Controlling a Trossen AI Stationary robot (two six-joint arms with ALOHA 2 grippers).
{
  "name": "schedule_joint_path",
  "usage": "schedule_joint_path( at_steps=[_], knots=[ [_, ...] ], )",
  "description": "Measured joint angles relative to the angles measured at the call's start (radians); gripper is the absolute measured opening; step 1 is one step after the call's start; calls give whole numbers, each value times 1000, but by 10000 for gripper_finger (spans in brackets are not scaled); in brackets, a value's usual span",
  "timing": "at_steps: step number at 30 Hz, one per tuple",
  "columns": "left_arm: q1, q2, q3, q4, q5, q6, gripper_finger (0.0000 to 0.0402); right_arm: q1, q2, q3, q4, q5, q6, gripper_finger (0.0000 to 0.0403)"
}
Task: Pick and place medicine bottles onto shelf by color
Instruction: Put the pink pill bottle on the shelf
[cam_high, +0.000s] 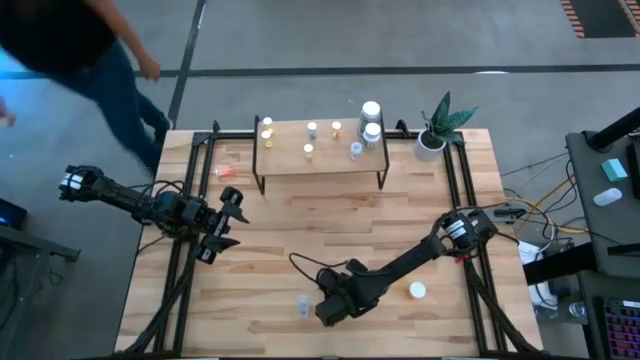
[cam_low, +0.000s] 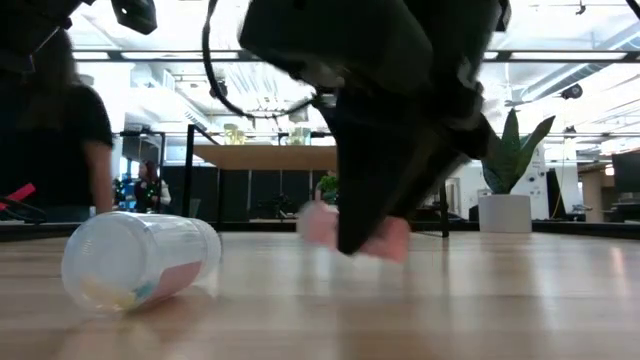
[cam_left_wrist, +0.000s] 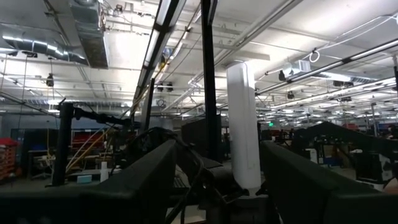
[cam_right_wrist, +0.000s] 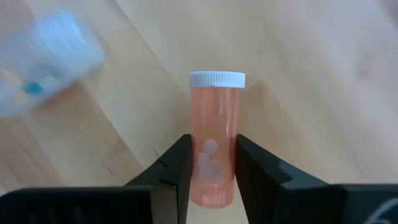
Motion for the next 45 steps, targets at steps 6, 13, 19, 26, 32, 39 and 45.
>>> schedule_joint_path(
  at_steps=[6, 13, 19, 26, 32, 39, 45],
  knots=[
    [0, 0, 0, 0, 0, 0, 217, -4, -47, -2, 85, 116, -92, 97],
    [0, -1, 0, 0, 0, 0, 217, -35, -130, -40, 167, 268, -221, 97],
    [0, -1, 0, 0, 0, 0, 217, -97, -270, -274, 526, 293, -381, 97],
    [0, -1, 0, 0, 0, 1, 217, -182, -429, -621, 1163, 337, -681, 98],
    [0, -1, 0, 0, 0, 2, 217, -207, -437, -766, 1643, 540, -1071, 98],
    [0, 1, 1, 0, 0, 3, 217, -265, -383, -769, 1787, 670, -1212, 98],
    [0, 1, 1, 1, 0, 3, 217, -353, -331, -725, 1797, 685, -1215, 98]
  ],
)
